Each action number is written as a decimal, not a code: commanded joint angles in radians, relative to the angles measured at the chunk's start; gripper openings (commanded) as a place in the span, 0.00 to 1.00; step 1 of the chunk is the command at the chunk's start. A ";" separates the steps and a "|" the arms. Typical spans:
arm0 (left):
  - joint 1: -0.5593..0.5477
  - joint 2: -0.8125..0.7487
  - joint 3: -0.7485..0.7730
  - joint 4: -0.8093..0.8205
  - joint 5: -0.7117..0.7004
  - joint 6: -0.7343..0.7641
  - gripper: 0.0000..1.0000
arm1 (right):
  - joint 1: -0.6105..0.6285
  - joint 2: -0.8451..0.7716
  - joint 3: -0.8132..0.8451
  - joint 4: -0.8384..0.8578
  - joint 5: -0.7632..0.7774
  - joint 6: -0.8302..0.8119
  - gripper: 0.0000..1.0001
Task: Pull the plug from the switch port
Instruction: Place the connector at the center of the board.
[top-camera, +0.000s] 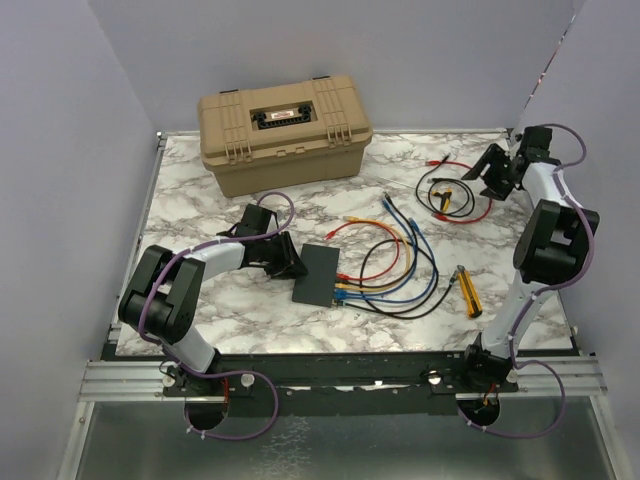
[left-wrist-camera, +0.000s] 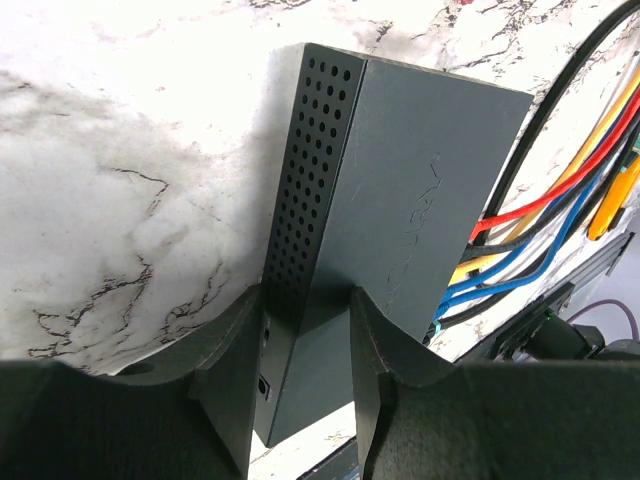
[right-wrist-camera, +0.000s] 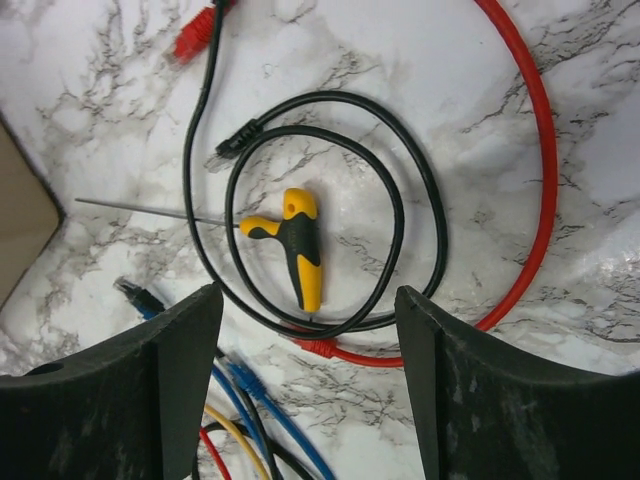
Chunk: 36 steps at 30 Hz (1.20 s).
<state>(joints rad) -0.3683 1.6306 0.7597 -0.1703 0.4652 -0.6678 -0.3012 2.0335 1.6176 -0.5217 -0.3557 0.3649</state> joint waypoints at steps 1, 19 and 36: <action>-0.024 0.105 -0.063 -0.107 -0.231 0.056 0.32 | 0.009 -0.063 0.020 -0.006 -0.067 -0.011 0.74; -0.024 0.068 -0.058 -0.092 -0.252 0.043 0.33 | 0.288 -0.199 -0.231 0.046 -0.165 -0.050 0.78; -0.024 0.037 -0.081 -0.057 -0.239 0.012 0.38 | 0.468 -0.357 -0.510 0.113 -0.320 -0.077 0.82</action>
<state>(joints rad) -0.3756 1.6024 0.7467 -0.1555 0.4438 -0.6781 0.1265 1.7046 1.1568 -0.4450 -0.6071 0.2943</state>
